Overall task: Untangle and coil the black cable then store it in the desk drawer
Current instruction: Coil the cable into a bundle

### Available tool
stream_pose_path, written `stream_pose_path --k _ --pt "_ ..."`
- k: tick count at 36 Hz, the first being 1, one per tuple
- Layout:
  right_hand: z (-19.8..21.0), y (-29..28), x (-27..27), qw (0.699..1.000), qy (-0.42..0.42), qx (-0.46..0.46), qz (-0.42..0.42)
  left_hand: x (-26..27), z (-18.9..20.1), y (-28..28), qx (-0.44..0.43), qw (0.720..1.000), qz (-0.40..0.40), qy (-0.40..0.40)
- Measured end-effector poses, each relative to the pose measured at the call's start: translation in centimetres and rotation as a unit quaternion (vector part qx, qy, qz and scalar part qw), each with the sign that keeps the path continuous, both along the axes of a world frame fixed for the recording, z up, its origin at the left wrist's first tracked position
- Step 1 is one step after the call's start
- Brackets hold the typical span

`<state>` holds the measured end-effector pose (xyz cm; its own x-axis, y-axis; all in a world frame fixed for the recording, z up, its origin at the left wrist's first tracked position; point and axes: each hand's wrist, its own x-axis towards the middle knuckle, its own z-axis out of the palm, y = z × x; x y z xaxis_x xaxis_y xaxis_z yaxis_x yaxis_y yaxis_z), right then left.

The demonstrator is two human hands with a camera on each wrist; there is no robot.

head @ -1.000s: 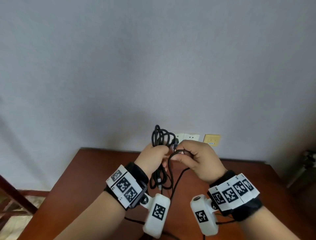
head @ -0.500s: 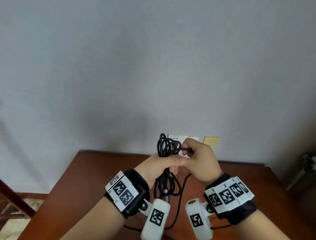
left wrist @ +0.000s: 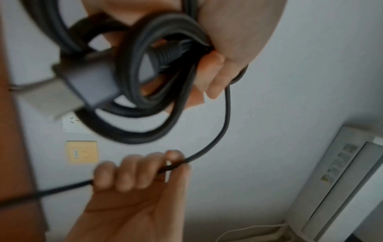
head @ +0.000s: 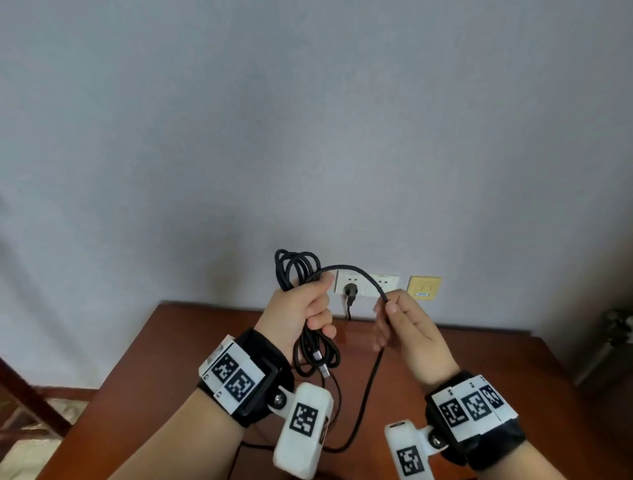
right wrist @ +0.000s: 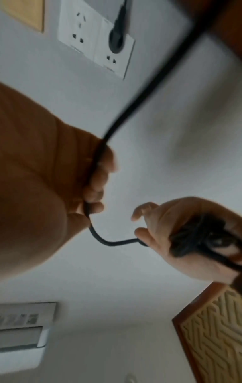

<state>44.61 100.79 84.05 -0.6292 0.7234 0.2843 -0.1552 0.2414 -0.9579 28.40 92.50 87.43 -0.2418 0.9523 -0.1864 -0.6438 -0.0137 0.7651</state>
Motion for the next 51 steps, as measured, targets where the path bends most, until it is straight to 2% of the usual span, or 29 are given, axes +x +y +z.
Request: stream_pose_path --k 2,5,7,11,15,18,22,24,28,34,37,41,47,51 --pt "0.3 -0.2 -0.3 0.999 0.006 0.019 -0.031 0.6 0.0 -0.1 -0.011 1.000 -0.008 0.001" --pt "0.9 -0.5 -1.0 0.990 -0.050 0.127 -0.040 1.6 -0.2 -0.3 -0.031 0.999 -0.023 0.009" --pt "1.5 -0.8 -1.4 0.983 -0.075 0.161 -0.040 1.8 -0.5 -0.3 -0.026 0.999 -0.033 0.015" --pt "2.4 -1.5 -2.0 0.979 -0.097 0.179 -0.020 1.8 -0.9 -0.1 -0.007 0.997 -0.049 0.058" --pt "2.7 -1.8 -2.0 0.975 -0.131 0.177 -0.010 1.6 -1.1 0.1 0.012 0.999 -0.045 0.013" --pt "3.0 -1.7 -1.8 0.966 -0.162 0.199 -0.023 1.9 -1.0 -0.1 0.024 0.998 -0.049 0.037" --pt "2.9 -1.8 -2.1 0.955 -0.179 0.235 -0.031 2.1 -0.9 0.2 0.031 0.996 -0.004 0.080" --pt "2.8 -1.9 -2.3 0.957 -0.188 0.219 -0.018 2.0 -1.0 0.3 0.032 0.995 0.001 0.096" --pt "2.9 -1.9 -2.7 0.971 -0.195 0.135 0.044 2.0 -1.3 0.4 0.032 0.997 -0.016 0.062" --pt "2.7 -1.7 -2.4 0.976 -0.192 0.071 0.076 2.3 -1.8 0.4 0.022 0.992 -0.019 0.119" --pt "2.7 -1.7 -2.3 0.982 -0.162 0.008 0.095 2.3 -1.9 0.4 0.032 0.994 0.007 0.103" --pt "2.4 -1.3 -2.1 0.983 -0.112 -0.102 0.103 2.7 -1.4 0.6 0.068 0.996 0.040 0.042" --pt "0.7 -0.6 -1.7 0.982 -0.134 -0.116 0.065 2.6 -1.1 0.7 0.109 0.990 0.087 -0.031" --pt "-0.1 0.1 -0.2 0.971 -0.187 -0.126 0.076 0.6 -0.5 0.8 0.093 0.983 0.154 -0.018"
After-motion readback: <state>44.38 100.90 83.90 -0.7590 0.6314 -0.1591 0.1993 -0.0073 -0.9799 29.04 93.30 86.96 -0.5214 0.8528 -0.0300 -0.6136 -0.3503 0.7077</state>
